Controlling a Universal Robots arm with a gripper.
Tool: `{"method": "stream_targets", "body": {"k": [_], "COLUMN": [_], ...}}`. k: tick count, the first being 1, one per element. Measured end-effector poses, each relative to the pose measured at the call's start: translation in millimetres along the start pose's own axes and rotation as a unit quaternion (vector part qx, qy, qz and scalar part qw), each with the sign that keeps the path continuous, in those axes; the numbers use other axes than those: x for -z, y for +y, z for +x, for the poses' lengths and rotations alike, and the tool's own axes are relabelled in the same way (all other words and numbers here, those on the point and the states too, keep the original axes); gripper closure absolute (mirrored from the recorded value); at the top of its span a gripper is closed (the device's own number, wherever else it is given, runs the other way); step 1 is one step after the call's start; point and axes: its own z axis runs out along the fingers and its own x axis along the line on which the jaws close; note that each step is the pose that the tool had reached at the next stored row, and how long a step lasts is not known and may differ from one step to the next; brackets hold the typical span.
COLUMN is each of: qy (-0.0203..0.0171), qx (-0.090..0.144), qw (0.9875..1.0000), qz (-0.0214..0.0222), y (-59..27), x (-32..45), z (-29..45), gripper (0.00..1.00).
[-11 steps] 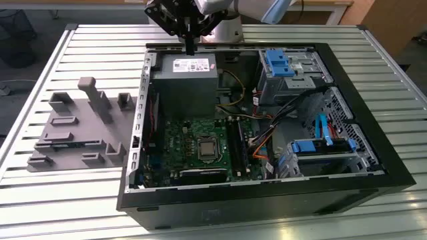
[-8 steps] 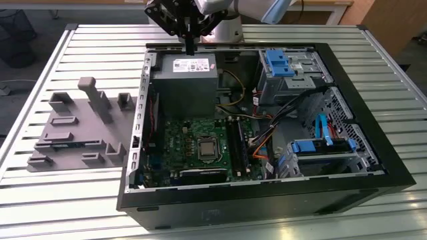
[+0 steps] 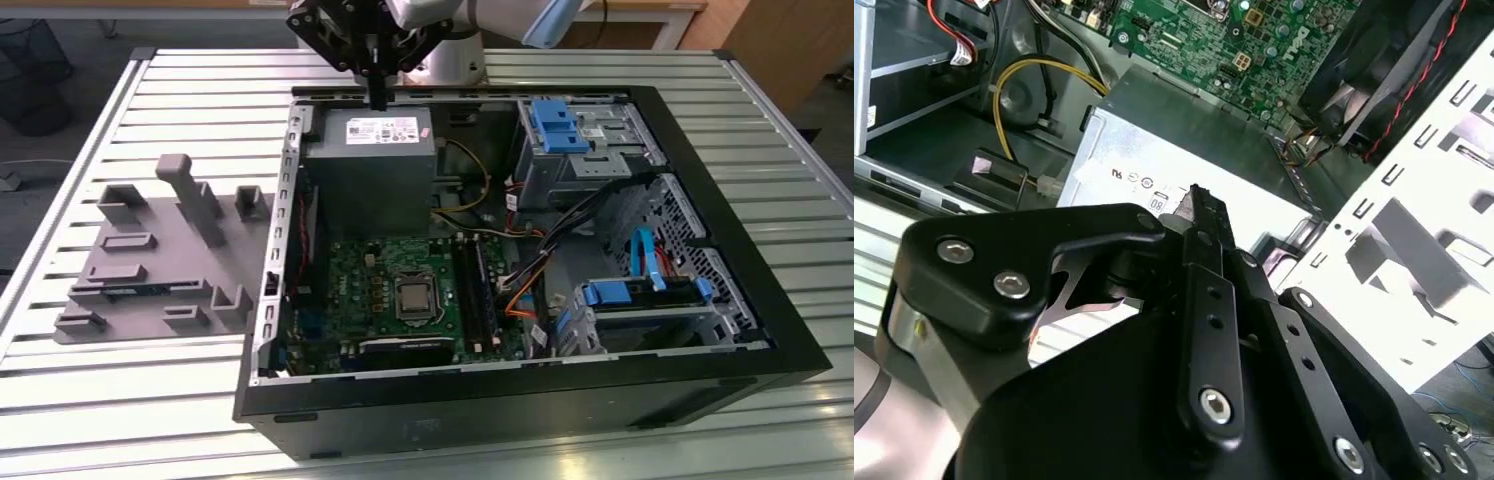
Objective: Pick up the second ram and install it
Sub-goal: 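Reach for the second ram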
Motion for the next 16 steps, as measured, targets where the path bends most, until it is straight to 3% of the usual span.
{"method": "stream_targets", "body": {"k": [16], "qy": [0.0], "qx": [0.0], "qw": [1.0], "qz": [0.0], "y": [-0.5], "x": [0.1], "z": [6.1], "gripper": [0.89]}}
